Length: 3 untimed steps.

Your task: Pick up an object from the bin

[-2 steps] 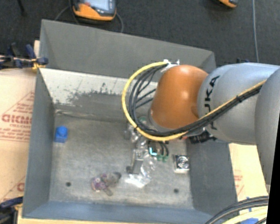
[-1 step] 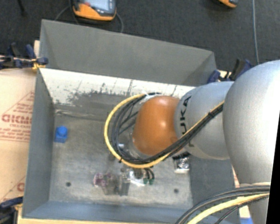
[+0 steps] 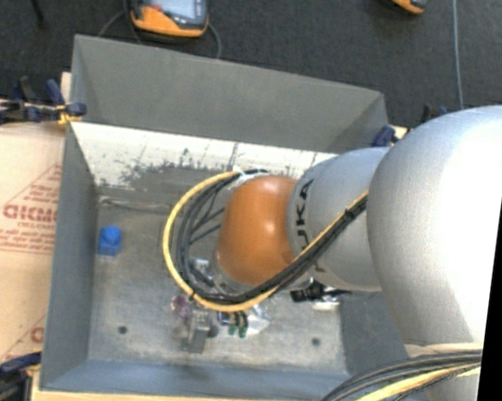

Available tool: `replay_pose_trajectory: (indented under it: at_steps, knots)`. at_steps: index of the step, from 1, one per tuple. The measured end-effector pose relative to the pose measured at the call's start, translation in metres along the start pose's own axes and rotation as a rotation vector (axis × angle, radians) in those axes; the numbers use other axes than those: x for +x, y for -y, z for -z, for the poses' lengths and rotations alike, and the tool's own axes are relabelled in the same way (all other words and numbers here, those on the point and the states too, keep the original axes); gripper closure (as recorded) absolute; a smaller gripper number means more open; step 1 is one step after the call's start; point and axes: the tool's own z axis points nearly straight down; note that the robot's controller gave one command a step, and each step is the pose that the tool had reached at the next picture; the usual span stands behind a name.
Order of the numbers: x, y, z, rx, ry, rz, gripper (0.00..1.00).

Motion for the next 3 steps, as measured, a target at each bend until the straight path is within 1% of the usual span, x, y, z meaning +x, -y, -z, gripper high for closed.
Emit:
replay_pose_trajectory:
  at_steps: [1, 2, 3]
  knots:
    - [-0.001, 0.001, 0.000, 0.001, 0.001, -0.003, 1.00]
    - [-0.002, -0.024, 0.105, -0.002, 0.011, 0.028, 1.00]
    - [-0.008, -0.032, 0.166, 0.002, 0.010, 0.239, 1.00]
